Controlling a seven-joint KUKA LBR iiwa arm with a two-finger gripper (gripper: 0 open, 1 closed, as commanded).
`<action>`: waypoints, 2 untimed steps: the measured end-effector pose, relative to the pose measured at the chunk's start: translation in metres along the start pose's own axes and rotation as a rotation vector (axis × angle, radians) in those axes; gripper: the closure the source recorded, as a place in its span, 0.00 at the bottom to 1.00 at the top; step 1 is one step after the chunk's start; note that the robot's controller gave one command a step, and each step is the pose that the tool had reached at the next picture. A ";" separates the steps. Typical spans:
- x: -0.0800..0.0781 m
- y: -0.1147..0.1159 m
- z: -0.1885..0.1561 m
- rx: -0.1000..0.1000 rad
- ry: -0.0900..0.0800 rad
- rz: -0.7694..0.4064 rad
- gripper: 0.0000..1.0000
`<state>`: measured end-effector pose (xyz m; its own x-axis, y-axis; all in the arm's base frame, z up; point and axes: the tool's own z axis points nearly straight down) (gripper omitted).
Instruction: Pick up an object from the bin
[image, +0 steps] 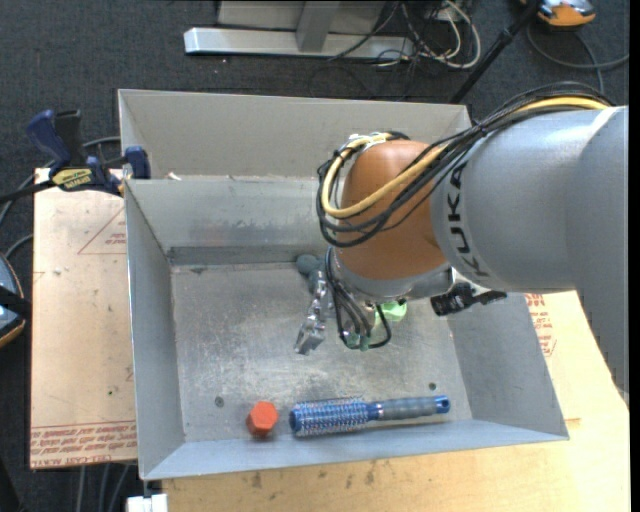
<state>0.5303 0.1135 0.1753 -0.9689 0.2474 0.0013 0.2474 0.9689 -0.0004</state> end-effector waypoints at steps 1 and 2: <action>-0.001 0.001 0.000 -0.001 -0.001 -0.001 0.00; 0.018 -0.056 0.068 -0.003 -0.003 -0.166 0.00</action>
Offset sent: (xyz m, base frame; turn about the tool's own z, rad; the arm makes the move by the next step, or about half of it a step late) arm 0.0000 0.0000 0.0000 0.0000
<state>0.4991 0.0634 0.1077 -0.9965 0.0835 -0.0018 0.0835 0.9965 0.0024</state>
